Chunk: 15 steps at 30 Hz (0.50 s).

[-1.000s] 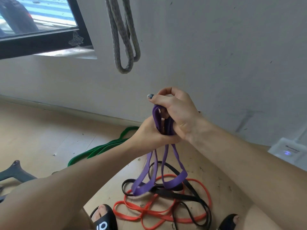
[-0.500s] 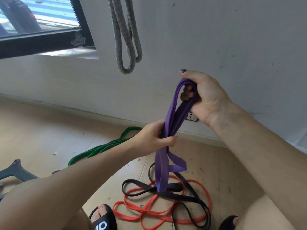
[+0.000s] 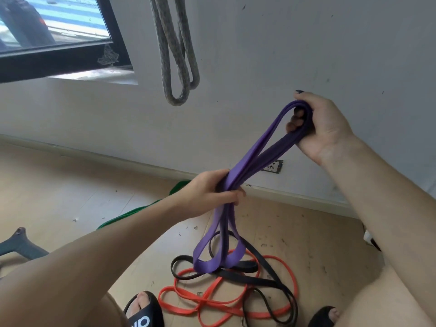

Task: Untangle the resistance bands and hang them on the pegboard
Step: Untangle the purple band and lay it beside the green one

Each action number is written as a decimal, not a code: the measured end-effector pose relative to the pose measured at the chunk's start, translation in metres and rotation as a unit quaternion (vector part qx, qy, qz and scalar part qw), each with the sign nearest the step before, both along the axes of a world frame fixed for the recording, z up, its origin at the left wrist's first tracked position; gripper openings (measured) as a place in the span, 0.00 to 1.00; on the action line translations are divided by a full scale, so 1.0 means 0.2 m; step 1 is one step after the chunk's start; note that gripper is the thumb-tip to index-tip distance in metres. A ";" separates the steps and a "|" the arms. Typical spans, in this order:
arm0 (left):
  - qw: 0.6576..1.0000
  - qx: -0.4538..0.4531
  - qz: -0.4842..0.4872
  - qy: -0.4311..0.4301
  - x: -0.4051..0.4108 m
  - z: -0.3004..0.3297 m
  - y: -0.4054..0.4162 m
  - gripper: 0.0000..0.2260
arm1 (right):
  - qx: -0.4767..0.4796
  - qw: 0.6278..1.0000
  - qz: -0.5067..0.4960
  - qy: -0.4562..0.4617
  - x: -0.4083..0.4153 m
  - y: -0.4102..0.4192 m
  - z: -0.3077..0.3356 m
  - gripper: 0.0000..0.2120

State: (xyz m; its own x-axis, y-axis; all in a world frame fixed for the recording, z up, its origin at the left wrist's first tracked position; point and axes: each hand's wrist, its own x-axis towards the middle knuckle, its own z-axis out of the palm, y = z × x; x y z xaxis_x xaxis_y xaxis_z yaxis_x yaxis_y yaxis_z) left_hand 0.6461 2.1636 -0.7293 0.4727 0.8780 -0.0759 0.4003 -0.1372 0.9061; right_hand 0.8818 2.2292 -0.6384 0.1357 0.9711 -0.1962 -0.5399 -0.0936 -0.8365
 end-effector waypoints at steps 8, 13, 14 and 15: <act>0.996 -0.012 -0.021 0.090 0.02 -0.06 -0.05 0.11 | -0.059 0.997 -0.011 -0.038 0.10 0.07 -0.12 0.08; 0.991 0.020 -0.021 0.134 0.00 -0.02 -0.04 0.07 | -0.175 0.969 0.066 -0.158 0.18 0.10 -0.23 0.12; 0.989 0.020 -0.028 0.144 -0.02 -0.01 -0.03 0.06 | -0.192 0.959 0.085 -0.189 0.19 0.10 -0.25 0.11; 0.987 0.023 -0.034 0.157 -0.03 0.00 -0.03 0.06 | -0.202 0.944 0.101 -0.240 0.19 0.10 -0.27 0.10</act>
